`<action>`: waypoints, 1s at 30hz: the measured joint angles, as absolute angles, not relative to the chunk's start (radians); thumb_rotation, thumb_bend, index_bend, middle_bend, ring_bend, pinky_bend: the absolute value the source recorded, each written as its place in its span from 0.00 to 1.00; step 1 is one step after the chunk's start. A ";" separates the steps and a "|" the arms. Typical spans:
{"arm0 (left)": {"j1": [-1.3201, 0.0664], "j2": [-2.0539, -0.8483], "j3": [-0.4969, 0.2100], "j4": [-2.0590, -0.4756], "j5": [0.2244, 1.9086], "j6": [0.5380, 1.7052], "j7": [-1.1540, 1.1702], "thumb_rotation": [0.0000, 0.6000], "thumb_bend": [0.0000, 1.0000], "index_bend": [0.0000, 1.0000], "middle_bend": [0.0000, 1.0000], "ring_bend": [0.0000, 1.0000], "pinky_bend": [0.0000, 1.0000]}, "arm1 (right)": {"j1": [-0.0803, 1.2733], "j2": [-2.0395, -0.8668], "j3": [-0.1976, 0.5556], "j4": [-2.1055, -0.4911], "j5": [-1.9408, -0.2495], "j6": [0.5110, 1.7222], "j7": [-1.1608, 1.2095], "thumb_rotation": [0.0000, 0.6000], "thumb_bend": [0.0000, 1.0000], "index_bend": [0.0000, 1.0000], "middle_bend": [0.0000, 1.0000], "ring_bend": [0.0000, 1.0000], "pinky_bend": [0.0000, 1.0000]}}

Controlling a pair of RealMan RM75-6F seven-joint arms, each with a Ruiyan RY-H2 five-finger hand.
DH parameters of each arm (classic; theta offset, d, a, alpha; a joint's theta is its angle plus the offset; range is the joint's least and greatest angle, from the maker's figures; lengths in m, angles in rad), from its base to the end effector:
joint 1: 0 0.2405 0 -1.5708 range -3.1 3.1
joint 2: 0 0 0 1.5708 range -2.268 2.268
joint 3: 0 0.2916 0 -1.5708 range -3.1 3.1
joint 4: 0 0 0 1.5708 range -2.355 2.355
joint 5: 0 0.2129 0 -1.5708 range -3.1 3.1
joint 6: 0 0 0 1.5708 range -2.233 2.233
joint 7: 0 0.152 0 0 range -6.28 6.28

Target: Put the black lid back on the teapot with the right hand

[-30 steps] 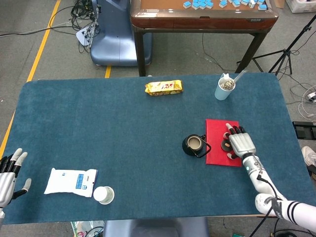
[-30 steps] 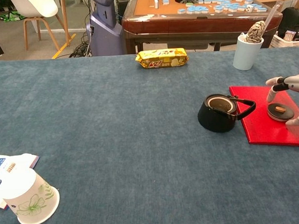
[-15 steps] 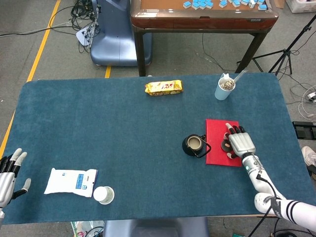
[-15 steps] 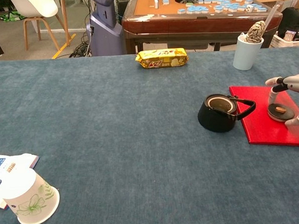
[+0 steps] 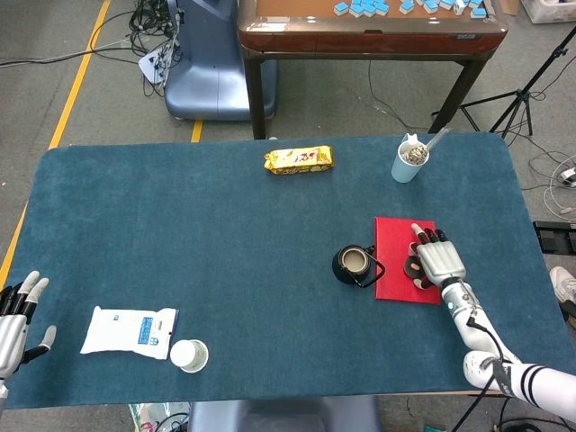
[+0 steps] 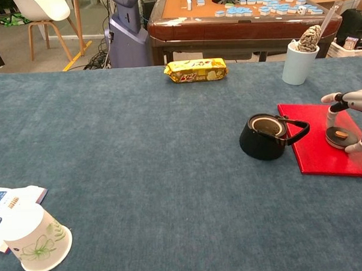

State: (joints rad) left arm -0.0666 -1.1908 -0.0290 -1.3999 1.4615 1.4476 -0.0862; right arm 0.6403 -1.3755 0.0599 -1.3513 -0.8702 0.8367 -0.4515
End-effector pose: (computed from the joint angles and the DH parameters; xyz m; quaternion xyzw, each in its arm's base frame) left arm -0.3931 0.1830 0.1641 -0.5912 -0.4015 -0.3455 0.6082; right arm -0.3217 -0.3688 0.0439 0.7213 -0.4156 0.1635 0.5294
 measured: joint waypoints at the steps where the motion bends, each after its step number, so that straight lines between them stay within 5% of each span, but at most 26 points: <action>1: -0.067 -1.191 -0.029 -1.400 1.462 1.448 -0.086 1.00 0.38 0.00 0.00 0.00 0.00 | 0.640 -1.375 0.060 -1.352 -0.871 0.838 -0.451 1.00 0.24 0.38 0.00 0.00 0.00; 30: -0.061 -1.178 -0.031 -1.421 1.468 1.464 -0.079 1.00 0.38 0.00 0.00 0.00 0.00 | 0.628 -1.244 0.066 -1.589 -0.868 0.950 -0.523 1.00 0.24 0.41 0.00 0.00 0.00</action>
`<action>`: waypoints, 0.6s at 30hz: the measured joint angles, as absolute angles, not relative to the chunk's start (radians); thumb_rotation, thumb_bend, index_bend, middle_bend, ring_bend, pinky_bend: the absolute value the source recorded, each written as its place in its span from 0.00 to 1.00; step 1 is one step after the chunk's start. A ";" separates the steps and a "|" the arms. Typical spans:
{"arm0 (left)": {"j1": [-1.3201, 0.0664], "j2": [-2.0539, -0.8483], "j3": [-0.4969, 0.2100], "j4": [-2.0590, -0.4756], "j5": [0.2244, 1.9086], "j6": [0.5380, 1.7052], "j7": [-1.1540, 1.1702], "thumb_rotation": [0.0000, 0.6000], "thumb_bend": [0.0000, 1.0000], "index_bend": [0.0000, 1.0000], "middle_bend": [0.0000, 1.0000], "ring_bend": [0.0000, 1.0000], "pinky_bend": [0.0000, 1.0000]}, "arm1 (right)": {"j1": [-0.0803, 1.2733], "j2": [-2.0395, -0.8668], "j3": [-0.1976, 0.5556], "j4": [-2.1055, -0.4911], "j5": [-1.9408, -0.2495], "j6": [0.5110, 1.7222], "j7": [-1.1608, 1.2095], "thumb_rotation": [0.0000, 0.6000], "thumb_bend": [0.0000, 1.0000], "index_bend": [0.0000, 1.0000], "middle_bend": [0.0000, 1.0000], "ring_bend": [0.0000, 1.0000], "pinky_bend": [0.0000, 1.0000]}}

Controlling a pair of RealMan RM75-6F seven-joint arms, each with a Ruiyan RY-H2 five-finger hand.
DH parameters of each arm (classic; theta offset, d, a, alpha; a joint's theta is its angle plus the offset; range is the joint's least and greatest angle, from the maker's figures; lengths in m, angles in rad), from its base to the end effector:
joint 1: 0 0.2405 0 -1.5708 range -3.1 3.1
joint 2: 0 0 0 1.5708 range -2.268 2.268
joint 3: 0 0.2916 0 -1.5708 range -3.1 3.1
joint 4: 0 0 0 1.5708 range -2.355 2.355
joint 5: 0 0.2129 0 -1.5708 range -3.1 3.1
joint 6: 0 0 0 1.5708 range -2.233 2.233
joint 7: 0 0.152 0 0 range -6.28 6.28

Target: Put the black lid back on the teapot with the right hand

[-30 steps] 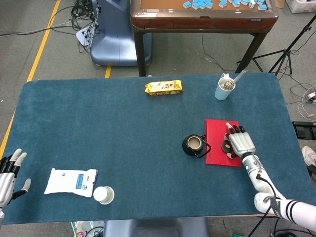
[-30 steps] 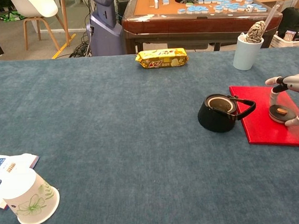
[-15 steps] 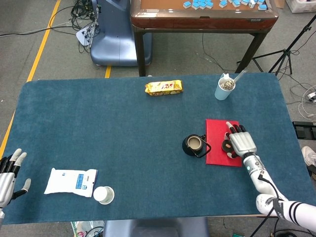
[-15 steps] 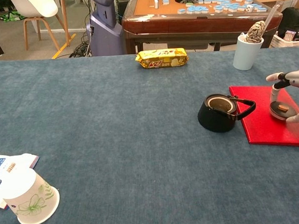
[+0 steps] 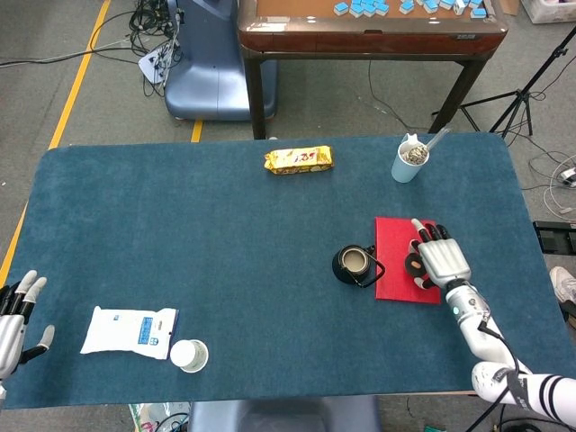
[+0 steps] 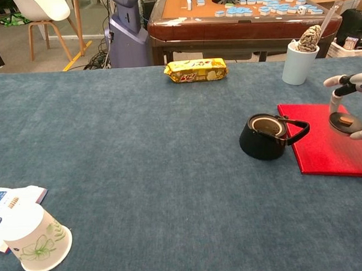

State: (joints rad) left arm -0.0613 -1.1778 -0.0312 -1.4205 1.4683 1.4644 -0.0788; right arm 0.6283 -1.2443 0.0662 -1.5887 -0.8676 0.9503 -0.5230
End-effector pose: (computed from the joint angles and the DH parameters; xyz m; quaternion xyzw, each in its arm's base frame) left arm -0.3888 0.1814 0.1685 -0.5900 -0.3960 -0.3508 0.6100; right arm -0.2902 -0.3520 0.0778 0.7214 -0.3958 0.1896 0.5357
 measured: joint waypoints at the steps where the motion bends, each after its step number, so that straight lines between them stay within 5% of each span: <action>1: -0.061 -1.176 -0.031 -1.424 1.471 1.467 -0.077 1.00 0.38 0.00 0.00 0.00 0.00 | 0.629 -1.238 0.068 -1.601 -0.865 0.956 -0.529 1.00 0.24 0.41 0.00 0.00 0.00; 18: -0.047 -1.170 -0.026 -1.405 1.477 1.484 -0.109 1.00 0.38 0.00 0.00 0.00 0.00 | 0.715 -1.229 0.107 -1.696 -0.767 0.972 -0.633 1.00 0.24 0.41 0.00 0.00 0.00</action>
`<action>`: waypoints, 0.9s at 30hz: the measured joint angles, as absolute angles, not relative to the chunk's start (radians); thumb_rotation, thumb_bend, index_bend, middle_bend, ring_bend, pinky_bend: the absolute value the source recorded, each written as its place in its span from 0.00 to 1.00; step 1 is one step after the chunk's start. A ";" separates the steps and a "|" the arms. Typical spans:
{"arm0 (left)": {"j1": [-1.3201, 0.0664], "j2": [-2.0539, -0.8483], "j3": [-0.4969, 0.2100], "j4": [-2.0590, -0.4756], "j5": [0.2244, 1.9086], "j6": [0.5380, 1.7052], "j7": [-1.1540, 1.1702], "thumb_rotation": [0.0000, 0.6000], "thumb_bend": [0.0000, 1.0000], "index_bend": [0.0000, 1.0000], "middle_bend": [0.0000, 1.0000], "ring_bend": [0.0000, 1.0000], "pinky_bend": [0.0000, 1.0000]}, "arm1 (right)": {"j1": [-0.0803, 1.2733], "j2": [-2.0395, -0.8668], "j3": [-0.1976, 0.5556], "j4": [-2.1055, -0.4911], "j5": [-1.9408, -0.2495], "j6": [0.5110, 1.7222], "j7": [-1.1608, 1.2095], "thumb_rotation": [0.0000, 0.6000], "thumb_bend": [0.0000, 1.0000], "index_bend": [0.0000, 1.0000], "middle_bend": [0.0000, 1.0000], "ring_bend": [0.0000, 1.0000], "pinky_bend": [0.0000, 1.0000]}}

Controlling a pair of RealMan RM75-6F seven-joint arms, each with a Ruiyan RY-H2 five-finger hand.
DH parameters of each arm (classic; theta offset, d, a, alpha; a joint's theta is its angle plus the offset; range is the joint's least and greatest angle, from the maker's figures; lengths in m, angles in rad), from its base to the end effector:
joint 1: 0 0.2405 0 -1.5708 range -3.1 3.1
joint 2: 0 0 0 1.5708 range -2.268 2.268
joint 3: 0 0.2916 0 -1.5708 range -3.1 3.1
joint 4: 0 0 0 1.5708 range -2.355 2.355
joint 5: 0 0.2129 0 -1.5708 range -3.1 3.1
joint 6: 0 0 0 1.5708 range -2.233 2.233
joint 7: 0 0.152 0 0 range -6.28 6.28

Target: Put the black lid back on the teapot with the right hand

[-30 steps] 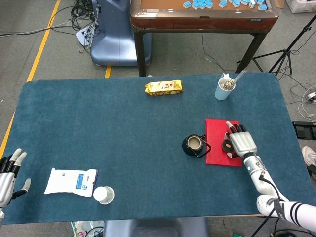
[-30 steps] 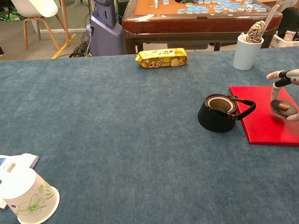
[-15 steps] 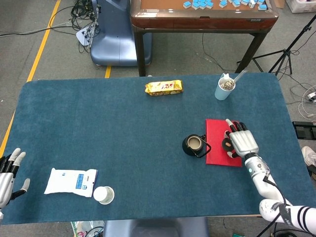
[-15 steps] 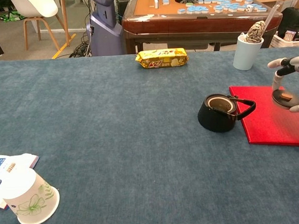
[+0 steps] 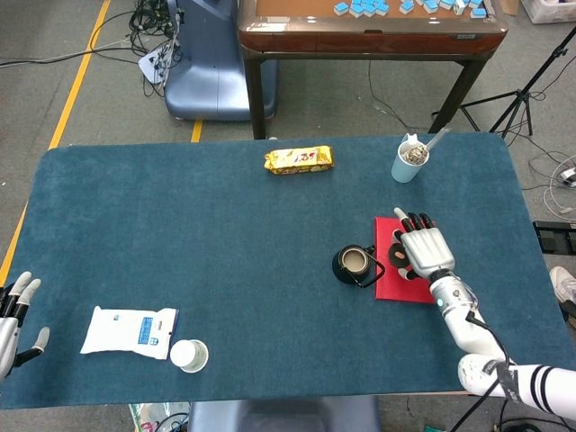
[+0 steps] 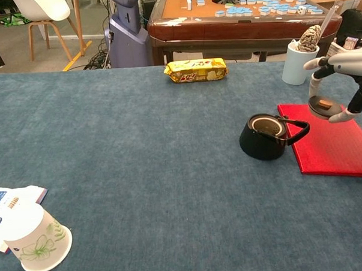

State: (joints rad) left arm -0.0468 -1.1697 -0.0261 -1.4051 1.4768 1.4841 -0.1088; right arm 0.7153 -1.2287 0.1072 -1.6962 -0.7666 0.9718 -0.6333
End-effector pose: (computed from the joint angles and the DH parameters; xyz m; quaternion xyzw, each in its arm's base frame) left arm -0.3925 0.1750 0.1750 -0.5859 -0.3953 -0.3545 0.6123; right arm -0.2413 -0.3679 0.0766 0.7323 -0.3801 0.2075 0.5255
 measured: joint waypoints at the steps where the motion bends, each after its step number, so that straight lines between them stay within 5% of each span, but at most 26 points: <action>1: -0.046 -1.170 -0.026 -1.400 1.477 1.484 -0.115 1.00 0.38 0.00 0.00 0.00 0.00 | 0.721 -1.232 0.108 -1.697 -0.760 0.972 -0.639 1.00 0.24 0.41 0.00 0.00 0.00; 27: -0.033 -1.200 -0.019 -1.286 1.474 1.471 -0.229 1.00 0.38 0.00 0.00 0.00 0.00 | 0.843 -1.309 0.105 -1.719 -0.625 0.997 -0.742 1.00 0.24 0.41 0.00 0.00 0.00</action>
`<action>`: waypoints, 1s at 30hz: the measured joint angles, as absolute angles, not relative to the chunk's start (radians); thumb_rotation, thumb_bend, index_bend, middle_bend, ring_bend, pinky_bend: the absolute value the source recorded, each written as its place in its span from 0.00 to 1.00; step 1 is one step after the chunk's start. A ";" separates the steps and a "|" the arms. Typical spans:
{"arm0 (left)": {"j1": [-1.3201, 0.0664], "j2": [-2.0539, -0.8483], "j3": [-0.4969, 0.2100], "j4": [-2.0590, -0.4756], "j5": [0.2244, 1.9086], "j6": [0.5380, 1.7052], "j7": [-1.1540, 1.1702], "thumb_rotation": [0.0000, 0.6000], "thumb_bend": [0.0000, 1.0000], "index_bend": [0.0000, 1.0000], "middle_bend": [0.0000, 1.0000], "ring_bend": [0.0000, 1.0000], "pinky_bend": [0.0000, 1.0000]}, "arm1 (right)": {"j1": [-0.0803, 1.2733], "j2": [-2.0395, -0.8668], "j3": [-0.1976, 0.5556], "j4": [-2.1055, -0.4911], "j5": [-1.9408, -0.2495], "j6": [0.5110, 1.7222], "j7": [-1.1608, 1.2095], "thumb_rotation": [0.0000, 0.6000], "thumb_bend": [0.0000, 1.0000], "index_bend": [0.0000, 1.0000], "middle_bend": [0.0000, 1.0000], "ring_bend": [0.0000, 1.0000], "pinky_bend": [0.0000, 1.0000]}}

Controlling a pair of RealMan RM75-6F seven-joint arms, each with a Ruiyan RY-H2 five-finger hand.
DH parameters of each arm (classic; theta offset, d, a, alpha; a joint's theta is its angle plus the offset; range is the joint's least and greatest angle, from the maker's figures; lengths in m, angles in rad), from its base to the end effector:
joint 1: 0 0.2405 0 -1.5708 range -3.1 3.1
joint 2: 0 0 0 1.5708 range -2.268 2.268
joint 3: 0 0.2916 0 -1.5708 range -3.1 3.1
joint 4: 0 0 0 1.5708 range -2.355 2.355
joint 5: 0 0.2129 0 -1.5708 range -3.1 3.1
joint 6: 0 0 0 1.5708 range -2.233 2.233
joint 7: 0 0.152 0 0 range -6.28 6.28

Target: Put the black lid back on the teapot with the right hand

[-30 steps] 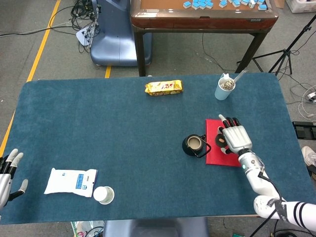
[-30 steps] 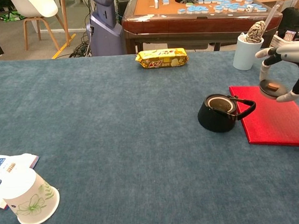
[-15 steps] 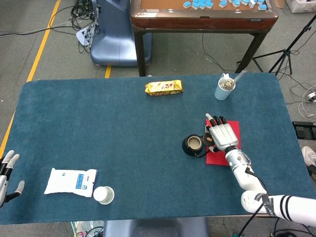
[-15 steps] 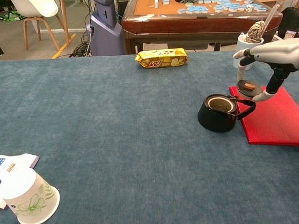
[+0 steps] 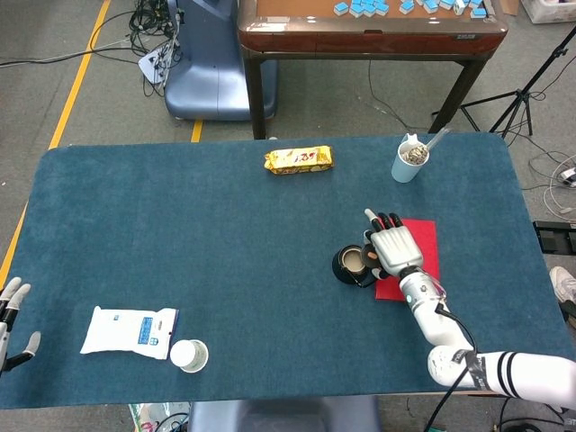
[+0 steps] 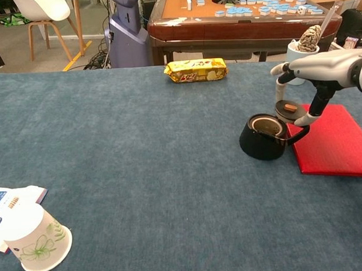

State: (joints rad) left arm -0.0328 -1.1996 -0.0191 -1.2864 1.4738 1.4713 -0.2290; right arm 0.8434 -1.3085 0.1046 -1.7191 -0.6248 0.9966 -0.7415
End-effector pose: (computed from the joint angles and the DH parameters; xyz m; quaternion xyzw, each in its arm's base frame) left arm -0.4160 0.1683 0.1772 -0.5746 -0.4136 -0.3547 0.6107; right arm -0.1969 -0.3811 0.0435 0.7524 -0.3723 0.2046 0.5035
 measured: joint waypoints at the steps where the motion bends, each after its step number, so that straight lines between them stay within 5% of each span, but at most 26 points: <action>1: -0.033 -1.201 -0.019 -1.283 1.474 1.471 -0.231 1.00 0.38 0.00 0.00 0.00 0.00 | 0.845 -1.310 0.104 -1.720 -0.624 0.998 -0.742 1.00 0.24 0.41 0.00 0.00 0.00; 30: -0.024 -1.225 -0.017 -1.216 1.472 1.463 -0.285 1.00 0.38 0.00 0.00 0.00 0.00 | 0.901 -1.357 0.089 -1.685 -0.586 0.993 -0.741 1.00 0.24 0.41 0.00 0.00 0.00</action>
